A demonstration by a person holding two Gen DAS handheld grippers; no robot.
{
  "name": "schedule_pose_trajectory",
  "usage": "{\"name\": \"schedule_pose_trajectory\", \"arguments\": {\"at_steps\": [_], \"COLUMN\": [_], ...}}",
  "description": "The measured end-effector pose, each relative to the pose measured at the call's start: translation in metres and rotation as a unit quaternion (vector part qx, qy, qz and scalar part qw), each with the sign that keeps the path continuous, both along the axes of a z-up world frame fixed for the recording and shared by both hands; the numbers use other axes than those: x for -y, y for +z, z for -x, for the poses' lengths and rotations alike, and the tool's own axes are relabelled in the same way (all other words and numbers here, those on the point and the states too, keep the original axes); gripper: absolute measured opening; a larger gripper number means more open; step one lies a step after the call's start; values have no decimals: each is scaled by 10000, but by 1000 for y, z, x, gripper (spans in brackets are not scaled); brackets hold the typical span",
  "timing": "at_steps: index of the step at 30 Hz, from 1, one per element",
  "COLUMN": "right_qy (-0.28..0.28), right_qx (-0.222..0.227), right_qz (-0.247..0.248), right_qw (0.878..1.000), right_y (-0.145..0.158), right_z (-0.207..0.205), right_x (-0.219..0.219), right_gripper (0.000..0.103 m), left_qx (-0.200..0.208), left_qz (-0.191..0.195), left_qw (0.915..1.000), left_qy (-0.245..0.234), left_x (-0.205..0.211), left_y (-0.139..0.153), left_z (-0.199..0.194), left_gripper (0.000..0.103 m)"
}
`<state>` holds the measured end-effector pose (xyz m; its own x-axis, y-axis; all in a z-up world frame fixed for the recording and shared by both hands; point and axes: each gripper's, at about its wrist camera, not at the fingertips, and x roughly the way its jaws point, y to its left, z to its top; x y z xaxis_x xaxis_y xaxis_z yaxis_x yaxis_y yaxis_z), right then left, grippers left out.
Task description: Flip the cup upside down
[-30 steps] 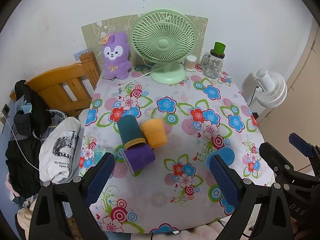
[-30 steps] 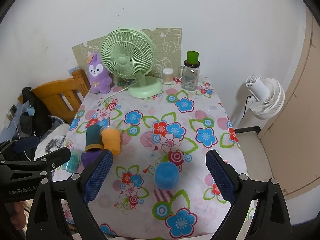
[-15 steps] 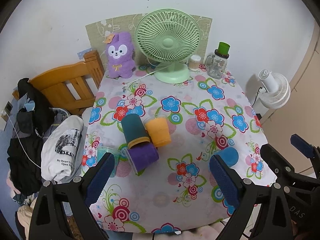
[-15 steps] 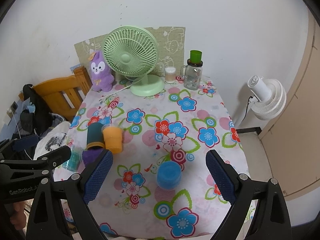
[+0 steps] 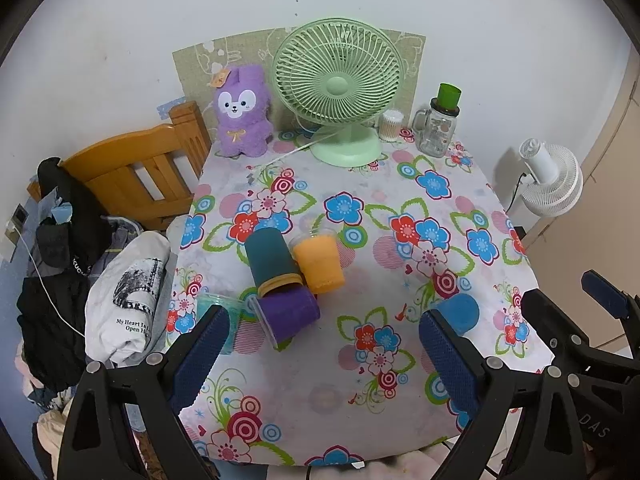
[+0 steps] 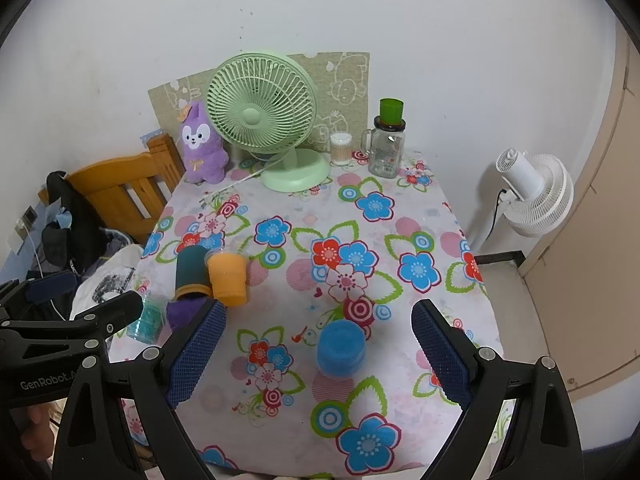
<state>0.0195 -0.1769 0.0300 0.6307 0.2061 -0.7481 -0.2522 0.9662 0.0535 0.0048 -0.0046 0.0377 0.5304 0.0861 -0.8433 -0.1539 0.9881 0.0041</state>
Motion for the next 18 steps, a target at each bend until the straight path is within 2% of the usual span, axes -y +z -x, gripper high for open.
{"name": "schedule_pose_trajectory", "arguments": {"at_steps": [18], "right_qy": [10], "right_qx": [-190], "right_qz": [34], "right_qw": [9998], "right_y": [-11], "right_z": [-7], "right_x": [1], "right_gripper": [96], "left_qx": [-145], "left_qz": [-54], "left_qw": [9999], "left_qy": [14], "left_x": [1], "left_y": [-8], "left_z": [-6], "left_gripper": [97]}}
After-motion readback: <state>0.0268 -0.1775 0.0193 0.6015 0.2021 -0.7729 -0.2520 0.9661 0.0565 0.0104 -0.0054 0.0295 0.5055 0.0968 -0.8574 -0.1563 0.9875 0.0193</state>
